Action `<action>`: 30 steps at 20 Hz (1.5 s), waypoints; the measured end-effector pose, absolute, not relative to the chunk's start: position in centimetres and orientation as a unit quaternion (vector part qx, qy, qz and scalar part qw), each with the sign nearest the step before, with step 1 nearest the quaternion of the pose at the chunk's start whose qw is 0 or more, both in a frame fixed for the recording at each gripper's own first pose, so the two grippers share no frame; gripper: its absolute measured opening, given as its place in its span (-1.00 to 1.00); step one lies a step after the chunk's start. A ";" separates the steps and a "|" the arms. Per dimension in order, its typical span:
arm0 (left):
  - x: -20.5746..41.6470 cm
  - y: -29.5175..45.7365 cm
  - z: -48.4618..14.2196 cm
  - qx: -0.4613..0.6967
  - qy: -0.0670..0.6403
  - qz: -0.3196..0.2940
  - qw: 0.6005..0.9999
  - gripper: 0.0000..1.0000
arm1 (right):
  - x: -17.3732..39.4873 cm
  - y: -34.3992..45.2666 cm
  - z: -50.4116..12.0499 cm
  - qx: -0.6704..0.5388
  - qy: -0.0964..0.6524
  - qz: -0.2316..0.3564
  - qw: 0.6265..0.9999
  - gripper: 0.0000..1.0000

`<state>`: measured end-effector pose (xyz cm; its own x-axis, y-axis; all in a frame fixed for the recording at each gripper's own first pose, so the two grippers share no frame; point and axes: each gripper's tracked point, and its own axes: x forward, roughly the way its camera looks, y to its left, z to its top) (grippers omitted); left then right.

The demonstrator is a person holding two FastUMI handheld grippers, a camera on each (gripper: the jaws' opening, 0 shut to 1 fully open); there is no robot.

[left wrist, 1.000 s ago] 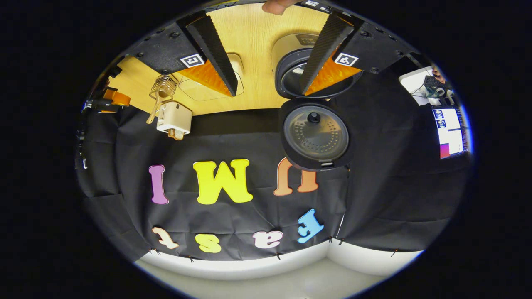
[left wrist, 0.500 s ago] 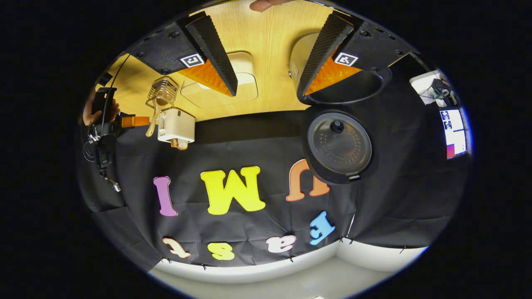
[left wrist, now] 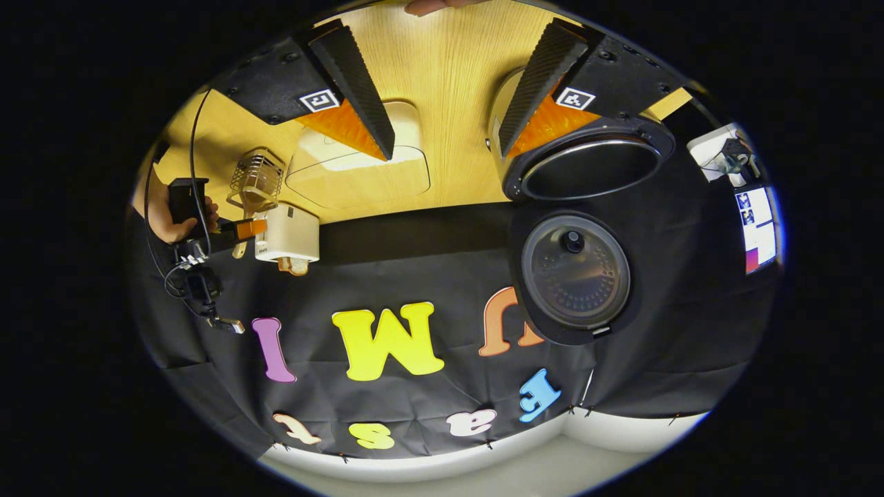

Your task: Close the left gripper, press the button to open the rice cooker; take a wooden spoon from the chopstick holder with the right hand, scoop a spoonful of rice and pour it into the rice cooker, then put the wooden spoon back into the chopstick holder.

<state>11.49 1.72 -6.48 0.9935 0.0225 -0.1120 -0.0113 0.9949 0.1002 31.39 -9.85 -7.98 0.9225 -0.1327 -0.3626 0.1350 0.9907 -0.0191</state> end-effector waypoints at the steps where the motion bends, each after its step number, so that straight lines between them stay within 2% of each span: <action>1: 11.5 2.1 -6.2 0.049 0.051 0.014 0.997 0.95 | 31.7 -9.9 -7.7 0.006 0.184 -0.071 0.980 0.88; 3: 11.2 2.5 -6.1 0.052 0.054 0.020 0.997 0.95 | 32.3 -9.7 -7.8 0.010 0.186 -0.073 0.980 0.60; 5: 10.9 2.9 -5.6 0.058 0.047 0.024 0.997 0.95 | 32.2 -9.3 -8.1 0.024 0.195 -0.070 0.978 0.15; 6: 10.8 3.2 -5.2 0.060 0.042 0.025 0.997 0.95 | 32.1 -9.2 -8.6 0.029 0.206 -0.071 0.976 -0.20; 7: 10.7 3.3 -5.0 0.061 0.037 0.027 0.997 0.94 | 32.0 -8.9 -8.6 0.035 0.211 -0.069 0.975 -0.41; 9: 10.4 3.5 -4.6 0.057 0.033 0.028 0.997 0.94 | 31.8 -8.3 -8.7 0.032 0.219 -0.058 0.973 -0.48; 11: 9.9 3.5 -4.3 0.056 0.030 0.028 0.998 0.94 | 31.0 -6.8 -8.2 0.049 0.223 -0.038 0.973 -0.65; 12: 9.8 3.7 -4.0 0.057 0.028 0.030 0.998 0.94 | 30.7 -6.7 -7.9 0.048 0.222 -0.040 0.973 -0.81; 18: 8.4 4.0 -2.4 0.059 0.012 0.029 0.998 0.94 | 28.8 -5.2 -4.2 -0.010 0.168 -0.055 0.984 -0.82; 24: 7.4 4.5 -2.7 0.069 0.026 0.026 0.997 0.94 | 26.8 -3.5 1.2 -0.022 0.117 -0.070 0.990 -0.82; 30: 6.3 5.3 -1.1 0.060 0.009 0.037 0.997 0.94 | 25.1 0.4 6.1 -0.051 0.080 -0.060 0.994 -0.83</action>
